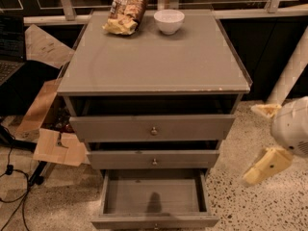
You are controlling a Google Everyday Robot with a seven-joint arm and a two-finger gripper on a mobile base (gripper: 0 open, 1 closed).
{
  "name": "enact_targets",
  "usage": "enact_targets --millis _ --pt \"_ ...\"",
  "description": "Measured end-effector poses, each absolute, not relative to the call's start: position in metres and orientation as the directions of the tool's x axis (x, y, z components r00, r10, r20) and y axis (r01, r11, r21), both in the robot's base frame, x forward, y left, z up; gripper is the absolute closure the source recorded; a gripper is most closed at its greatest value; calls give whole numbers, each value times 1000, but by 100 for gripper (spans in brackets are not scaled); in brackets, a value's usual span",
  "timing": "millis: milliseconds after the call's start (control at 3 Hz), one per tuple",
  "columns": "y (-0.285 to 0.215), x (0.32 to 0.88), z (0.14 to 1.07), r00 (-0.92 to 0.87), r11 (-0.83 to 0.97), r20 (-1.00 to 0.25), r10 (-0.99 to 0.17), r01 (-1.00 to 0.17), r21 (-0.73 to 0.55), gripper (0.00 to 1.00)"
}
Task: Close bottom drawer
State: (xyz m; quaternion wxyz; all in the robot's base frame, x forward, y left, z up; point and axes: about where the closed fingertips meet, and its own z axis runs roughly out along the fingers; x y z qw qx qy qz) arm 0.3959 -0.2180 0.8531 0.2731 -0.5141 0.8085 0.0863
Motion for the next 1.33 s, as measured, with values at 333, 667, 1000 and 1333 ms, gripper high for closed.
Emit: enact_targets --millis 333,667,1000,1333 --pt "-214 388 811 -341 471 -570 -748 -877 -94 0" --pt "-206 385 777 -352 452 -577 -737 -892 -33 0" --pt "-209 390 759 -385 430 -524 -760 -902 40 0" --pt "-208 389 757 -392 427 -510 -766 -903 54 17"
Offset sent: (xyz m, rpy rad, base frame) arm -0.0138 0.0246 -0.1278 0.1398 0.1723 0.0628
